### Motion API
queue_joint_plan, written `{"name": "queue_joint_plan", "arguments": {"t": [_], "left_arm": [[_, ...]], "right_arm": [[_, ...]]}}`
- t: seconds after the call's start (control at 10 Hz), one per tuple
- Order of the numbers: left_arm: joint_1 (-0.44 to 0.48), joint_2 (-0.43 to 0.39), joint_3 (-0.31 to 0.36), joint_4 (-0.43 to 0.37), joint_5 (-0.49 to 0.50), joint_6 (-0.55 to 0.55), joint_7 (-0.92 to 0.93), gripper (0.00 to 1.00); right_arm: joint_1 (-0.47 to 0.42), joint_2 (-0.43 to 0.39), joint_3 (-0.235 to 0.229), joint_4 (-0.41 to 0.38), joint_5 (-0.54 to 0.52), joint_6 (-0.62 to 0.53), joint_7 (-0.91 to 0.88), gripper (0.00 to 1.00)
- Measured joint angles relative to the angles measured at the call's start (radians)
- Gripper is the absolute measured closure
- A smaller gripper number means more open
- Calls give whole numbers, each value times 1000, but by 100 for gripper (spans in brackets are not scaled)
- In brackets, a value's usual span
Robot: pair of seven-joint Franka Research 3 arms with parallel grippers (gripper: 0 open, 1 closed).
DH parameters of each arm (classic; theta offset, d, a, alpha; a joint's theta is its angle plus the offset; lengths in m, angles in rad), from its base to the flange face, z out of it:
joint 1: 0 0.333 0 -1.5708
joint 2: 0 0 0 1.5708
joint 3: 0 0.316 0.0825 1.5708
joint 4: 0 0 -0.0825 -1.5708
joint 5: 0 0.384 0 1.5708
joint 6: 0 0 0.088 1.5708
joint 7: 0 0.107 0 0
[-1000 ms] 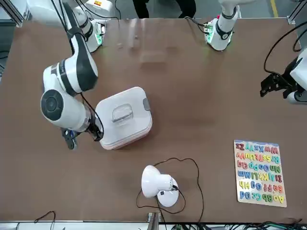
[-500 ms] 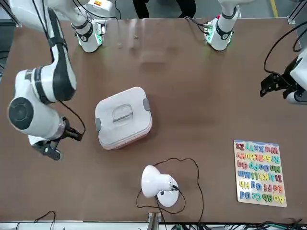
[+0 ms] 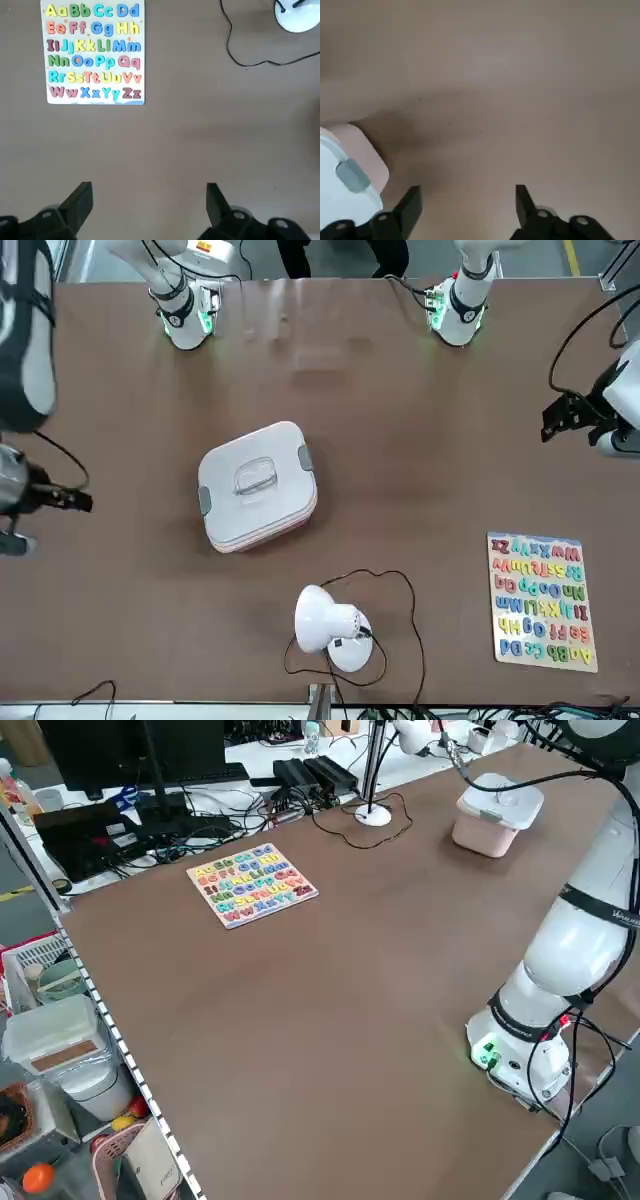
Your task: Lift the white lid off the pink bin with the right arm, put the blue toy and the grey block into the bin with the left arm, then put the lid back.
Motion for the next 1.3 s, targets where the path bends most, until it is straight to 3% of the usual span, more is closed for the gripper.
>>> {"name": "queue_joint_plan", "arguments": {"t": [0.1,0.5,1.0,1.3], "left_arm": [[0,0,0,0,0,0,1,0],[-2,2,-4,0,0,0,1,0],[-7,2,-8,0,0,-1,-115,0],[-11,2,-9,0,0,-1,-133,0]], "right_arm": [[-23,-63,11,-14,0,-46,-1,1],[-57,-276,26,-89,1,-89,-2,0],[-78,-287,9,-174,14,6,-11,0],[-78,-287,11,-183,17,8,-11,0]]}}
